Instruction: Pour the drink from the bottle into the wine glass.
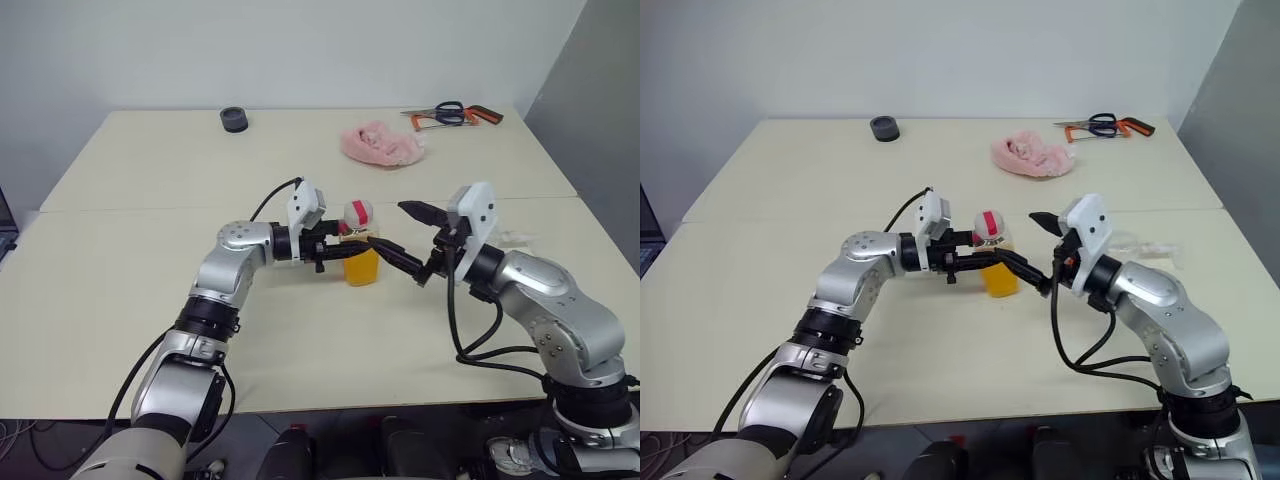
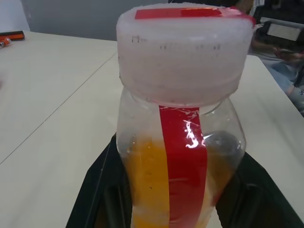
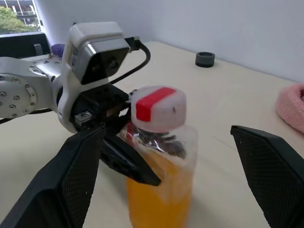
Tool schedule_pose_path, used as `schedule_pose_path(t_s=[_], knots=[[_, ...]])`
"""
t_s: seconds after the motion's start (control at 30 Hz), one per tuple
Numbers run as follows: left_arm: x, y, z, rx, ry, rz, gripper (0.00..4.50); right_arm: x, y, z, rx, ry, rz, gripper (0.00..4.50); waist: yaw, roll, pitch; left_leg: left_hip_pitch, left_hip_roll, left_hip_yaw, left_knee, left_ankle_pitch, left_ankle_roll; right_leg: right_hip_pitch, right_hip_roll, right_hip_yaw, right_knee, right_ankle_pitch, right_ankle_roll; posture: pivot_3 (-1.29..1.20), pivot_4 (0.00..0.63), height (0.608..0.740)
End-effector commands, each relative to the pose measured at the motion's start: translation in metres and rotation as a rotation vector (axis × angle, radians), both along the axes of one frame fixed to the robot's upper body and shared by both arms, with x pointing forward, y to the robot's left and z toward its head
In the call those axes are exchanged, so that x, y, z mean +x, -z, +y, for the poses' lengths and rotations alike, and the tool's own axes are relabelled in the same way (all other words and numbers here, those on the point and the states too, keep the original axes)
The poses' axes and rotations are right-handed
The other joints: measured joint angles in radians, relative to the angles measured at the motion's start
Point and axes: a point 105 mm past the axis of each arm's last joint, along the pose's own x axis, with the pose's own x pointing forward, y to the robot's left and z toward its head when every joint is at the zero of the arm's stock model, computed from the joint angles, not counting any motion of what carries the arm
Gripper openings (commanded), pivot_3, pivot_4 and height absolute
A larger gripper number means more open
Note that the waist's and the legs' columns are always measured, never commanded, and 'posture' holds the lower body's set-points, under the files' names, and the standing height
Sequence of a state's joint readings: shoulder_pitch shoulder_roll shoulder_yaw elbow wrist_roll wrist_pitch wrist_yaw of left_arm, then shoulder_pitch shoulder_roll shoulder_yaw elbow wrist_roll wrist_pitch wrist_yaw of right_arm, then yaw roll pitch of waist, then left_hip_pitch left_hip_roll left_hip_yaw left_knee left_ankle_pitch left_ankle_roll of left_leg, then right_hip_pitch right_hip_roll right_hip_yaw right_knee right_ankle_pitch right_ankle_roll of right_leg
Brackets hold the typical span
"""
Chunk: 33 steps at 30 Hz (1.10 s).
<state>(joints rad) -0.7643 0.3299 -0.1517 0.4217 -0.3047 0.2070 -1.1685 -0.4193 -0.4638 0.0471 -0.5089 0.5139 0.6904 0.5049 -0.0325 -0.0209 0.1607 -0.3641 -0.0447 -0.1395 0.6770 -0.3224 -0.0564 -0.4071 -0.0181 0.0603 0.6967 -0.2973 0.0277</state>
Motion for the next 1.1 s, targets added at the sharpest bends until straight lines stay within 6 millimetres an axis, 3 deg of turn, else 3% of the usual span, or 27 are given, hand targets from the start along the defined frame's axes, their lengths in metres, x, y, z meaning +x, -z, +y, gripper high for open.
schedule_pose_path(t_s=[0.03, 0.57, 0.67, 0.87, 1.1], knots=[[0.001, -0.018, -0.007, -0.018, 0.031, -0.079, 1.76, 0.001, -0.015, 0.007, -0.013, 0.017, -0.074, 4.50, 0.000, 0.000, 0.000, 0.000, 0.000, 0.000, 0.000, 0.000, 0.000, 0.000, 0.000, 0.000, 0.000, 0.000, 0.000, 0.00, 0.150, 0.740], [0.002, -0.016, -0.009, 0.030, 0.068, -0.120, 1.76, 0.012, -0.013, 0.018, -0.014, 0.048, -0.065, 4.50, 0.000, 0.000, 0.000, 0.000, 0.000, 0.000, 0.000, 0.000, 0.000, -0.001, 0.000, 0.000, 0.000, 0.000, 0.000, 0.00, 0.150, 0.740], [0.002, -0.016, -0.009, 0.030, 0.066, -0.122, 1.76, 0.012, -0.013, 0.022, -0.015, 0.037, -0.064, 3.92, 0.000, 0.000, 0.000, 0.000, 0.000, 0.000, 0.000, 0.000, 0.000, -0.001, 0.000, 0.000, 0.000, 0.000, 0.000, 0.00, 0.150, 0.740], [0.002, -0.015, -0.009, 0.033, 0.066, -0.123, 1.76, 0.011, -0.012, 0.026, -0.012, 0.023, -0.067, 1.81, -0.001, 0.000, 0.000, 0.000, 0.000, 0.000, 0.000, 0.000, 0.000, -0.001, 0.000, 0.000, 0.000, 0.000, 0.000, 0.00, 0.150, 0.740], [0.000, -0.017, -0.011, 0.029, 0.079, -0.126, 1.76, 0.008, -0.012, 0.034, -0.043, -0.059, -0.108, 1.81, -0.001, 0.000, 0.000, 0.000, 0.000, 0.000, 0.000, 0.000, 0.000, -0.001, 0.000, 0.000, 0.000, 0.000, 0.000, 0.00, 0.150, 0.740]])
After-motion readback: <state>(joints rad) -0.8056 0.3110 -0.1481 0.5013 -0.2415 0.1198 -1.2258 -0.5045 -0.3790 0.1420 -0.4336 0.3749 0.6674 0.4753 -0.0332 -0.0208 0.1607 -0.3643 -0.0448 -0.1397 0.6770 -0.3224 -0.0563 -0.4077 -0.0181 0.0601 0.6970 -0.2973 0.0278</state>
